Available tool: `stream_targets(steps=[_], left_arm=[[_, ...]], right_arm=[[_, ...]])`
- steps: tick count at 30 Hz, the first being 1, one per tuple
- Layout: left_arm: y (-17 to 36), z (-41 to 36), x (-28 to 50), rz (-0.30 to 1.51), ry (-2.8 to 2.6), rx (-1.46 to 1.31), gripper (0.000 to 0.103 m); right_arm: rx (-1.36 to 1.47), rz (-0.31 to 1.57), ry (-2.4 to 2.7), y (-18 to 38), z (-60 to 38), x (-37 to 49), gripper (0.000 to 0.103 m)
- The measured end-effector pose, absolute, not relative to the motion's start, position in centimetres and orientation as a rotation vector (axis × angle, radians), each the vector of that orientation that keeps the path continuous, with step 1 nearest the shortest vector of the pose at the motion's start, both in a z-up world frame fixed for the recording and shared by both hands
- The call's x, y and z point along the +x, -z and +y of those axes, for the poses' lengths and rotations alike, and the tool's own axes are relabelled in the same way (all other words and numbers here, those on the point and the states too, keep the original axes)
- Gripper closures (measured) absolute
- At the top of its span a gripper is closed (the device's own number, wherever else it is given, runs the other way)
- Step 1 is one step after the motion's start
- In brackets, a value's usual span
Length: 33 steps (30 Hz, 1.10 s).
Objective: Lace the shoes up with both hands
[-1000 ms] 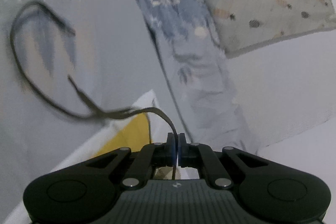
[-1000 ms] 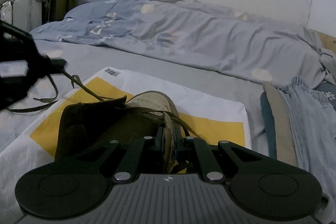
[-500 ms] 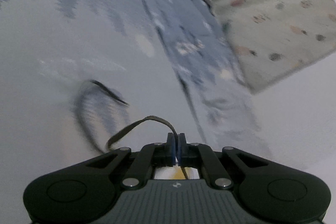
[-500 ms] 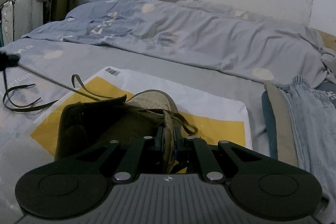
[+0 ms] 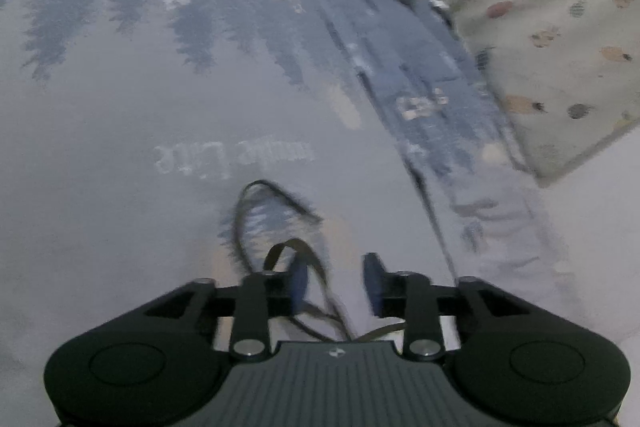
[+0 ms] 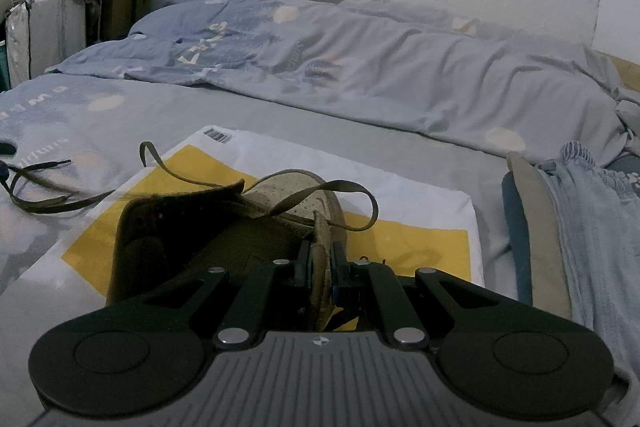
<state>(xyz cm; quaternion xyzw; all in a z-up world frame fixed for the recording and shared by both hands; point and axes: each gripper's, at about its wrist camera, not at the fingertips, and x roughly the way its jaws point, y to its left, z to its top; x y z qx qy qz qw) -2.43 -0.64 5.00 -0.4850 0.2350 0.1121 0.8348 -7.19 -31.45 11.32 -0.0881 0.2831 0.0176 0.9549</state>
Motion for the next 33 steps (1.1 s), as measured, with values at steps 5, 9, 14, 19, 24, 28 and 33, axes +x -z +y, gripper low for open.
stream_targets(steps=[5,9,14,19,24,28,33], left_arm=[[-4.8,-2.9,-0.7,0.496,0.114,-1.117,0.051],[-3.8,-7.1,0.7,0.599,0.321,-1.157,0.051],[-3.0,-9.1,1.2,0.680,0.260,-1.111,0.050],[-3.1,-6.0,0.9,0.643,-0.006,-1.057,0.045],[-3.9,-4.7,0.6,0.679,-0.047,-0.995,0.041],[-3.8,-5.2,0.6,0.698,0.114,-1.064,0.042],[-2.8,-8.4,1.3,0.760,0.356,-1.222,0.041]], right_arm=[[-0.176,0.571,-0.034,-11.2,-31.3,-7.2,0.097],[-0.173,0.568,-0.033,-11.0,-31.2,-7.2,0.097],[-0.174,0.563,-0.034,-10.9,-31.1,-7.2,0.097],[-0.171,0.565,-0.040,-10.9,-31.3,-7.1,0.097],[-0.170,0.567,-0.041,-11.1,-31.4,-7.2,0.097],[-0.166,0.569,-0.048,-11.5,-32.3,-7.2,0.097],[-0.171,0.565,-0.045,-11.3,-32.3,-7.2,0.097]])
